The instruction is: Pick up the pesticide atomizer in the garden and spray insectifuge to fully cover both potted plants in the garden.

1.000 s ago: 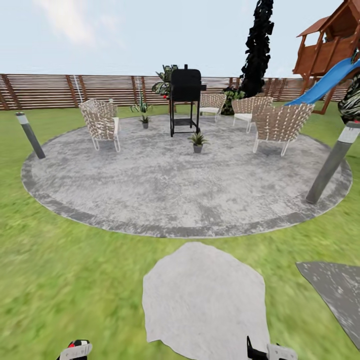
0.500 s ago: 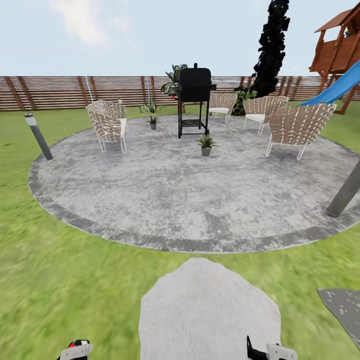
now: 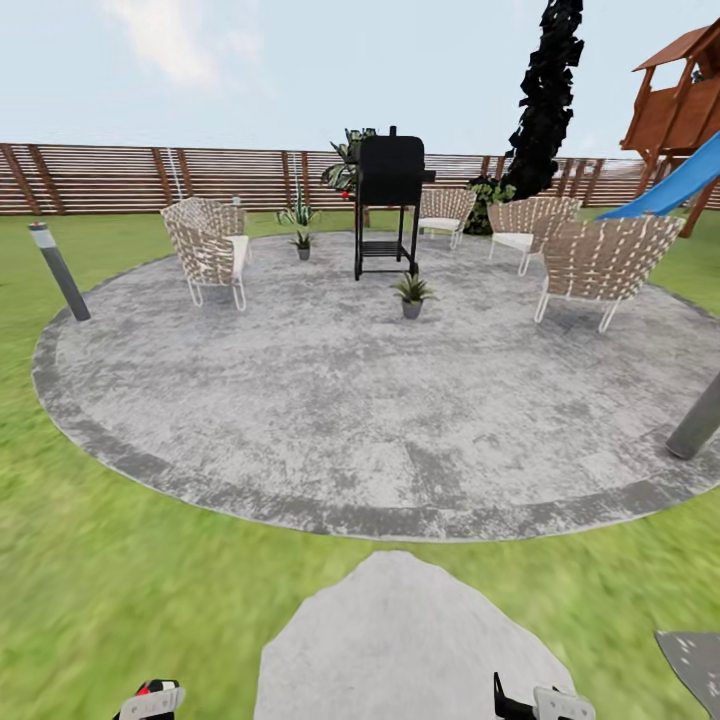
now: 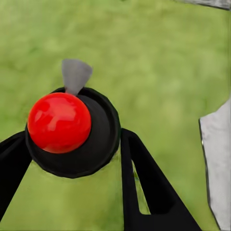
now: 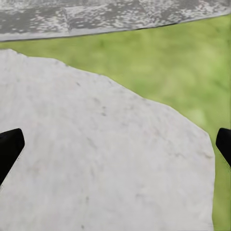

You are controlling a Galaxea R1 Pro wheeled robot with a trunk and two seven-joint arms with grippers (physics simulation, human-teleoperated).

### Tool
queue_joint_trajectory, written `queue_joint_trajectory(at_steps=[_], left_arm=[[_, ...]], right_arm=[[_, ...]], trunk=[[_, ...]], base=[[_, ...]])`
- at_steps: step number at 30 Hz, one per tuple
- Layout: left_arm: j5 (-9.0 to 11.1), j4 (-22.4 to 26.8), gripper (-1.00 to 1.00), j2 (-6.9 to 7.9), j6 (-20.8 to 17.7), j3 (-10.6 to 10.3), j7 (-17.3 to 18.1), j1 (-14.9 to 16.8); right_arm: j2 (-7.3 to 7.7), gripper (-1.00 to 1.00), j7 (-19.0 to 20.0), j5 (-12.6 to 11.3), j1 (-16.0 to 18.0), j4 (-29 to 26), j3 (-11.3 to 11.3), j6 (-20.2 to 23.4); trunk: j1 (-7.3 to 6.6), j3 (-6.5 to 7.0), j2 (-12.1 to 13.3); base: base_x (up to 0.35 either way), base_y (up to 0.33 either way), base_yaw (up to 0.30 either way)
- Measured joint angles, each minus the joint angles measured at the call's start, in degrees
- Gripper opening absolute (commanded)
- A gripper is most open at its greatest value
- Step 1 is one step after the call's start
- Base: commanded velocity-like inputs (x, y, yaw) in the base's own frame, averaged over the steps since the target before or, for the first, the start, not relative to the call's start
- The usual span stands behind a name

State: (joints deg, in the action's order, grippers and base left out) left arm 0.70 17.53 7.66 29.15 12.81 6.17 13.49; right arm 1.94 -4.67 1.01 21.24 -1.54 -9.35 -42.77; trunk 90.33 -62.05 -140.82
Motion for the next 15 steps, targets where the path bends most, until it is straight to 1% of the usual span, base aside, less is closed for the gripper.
queue_joint_trajectory(at_steps=[9,12,15], left_arm=[[0.0,0.0,-1.00,0.01,0.0,0.0,0.0,0.0],[0.0,0.0,-1.00,0.01,0.0,0.0,0.0,0.0],[0.0,0.0,-1.00,0.00,0.0,0.0,0.0,0.0]], right_arm=[[0.06,1.00,0.0,0.0,0.0,0.0,0.0,0.0],[1.64,1.00,0.0,0.0,0.0,0.0,-0.1,0.0],[2.24,1.00,0.1,0.0,0.0,0.0,0.0,0.0]], trunk=[[0.00,0.00,0.0],[0.00,0.00,0.0],[0.00,0.00,0.0]], base=[[0.338,-0.007,0.000],[0.339,0.000,0.000],[0.339,0.000,0.000]])
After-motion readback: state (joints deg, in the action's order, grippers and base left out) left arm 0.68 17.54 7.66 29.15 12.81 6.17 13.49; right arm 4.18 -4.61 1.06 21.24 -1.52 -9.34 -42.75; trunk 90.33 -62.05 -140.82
